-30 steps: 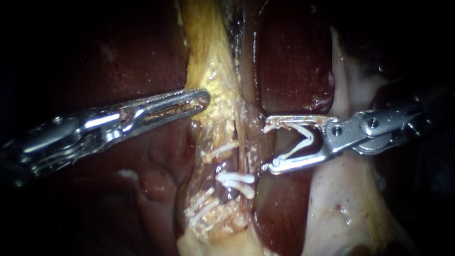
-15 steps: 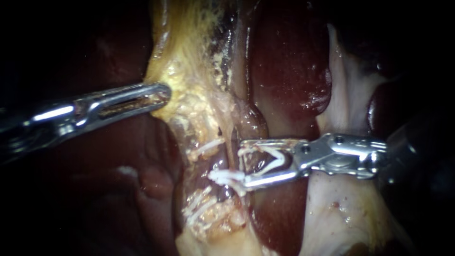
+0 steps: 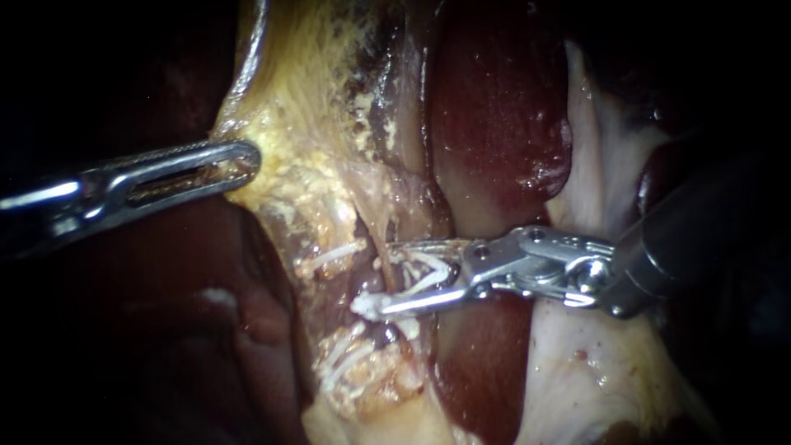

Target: Clipping third clip right tube

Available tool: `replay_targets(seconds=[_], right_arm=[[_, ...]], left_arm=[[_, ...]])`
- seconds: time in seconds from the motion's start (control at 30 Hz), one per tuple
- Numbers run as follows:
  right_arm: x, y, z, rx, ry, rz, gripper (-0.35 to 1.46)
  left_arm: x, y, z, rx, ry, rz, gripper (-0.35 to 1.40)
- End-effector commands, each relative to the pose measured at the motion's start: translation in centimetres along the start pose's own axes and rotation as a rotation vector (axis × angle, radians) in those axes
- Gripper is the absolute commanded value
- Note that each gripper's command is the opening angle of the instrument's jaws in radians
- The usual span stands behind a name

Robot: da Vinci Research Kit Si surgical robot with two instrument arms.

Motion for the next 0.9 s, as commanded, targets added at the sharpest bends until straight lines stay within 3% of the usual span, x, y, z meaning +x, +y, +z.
replay_targets(seconds=[0.03, 0.23, 0.4, 0.53, 0.73, 0.9], right_arm=[[0.03, -0.04, -0.01, 0.024, 0.013, 0.013, 0.55], [0.14, -0.23, -0.05, 0.118, 0.045, 0.071, 0.51], [0.22, -0.32, -0.05, 0.179, 0.069, 0.127, 0.49], [0.26, -0.35, 0.0, 0.218, 0.09, 0.173, 0.48], [0.42, -0.31, 0.09, 0.229, 0.132, 0.224, 0.46], [0.63, -0.25, 0.03, 0.192, 0.161, 0.271, 0.43]], left_arm=[[0.01, 0.01, 0.01, 0.0, 0.0, 0.0, -0.35], [0.01, 0.09, 0.01, 0.002, 0.001, 0.001, -0.35], [0.02, 0.23, 0.02, -0.008, -0.003, 0.002, -0.35], [0.05, 0.26, 0.05, -0.01, -0.005, 0.004, -0.35], [0.09, 0.23, 0.1, -0.014, -0.007, 0.004, -0.35], [0.1, 0.23, 0.11, -0.015, -0.008, 0.005, -0.35]])
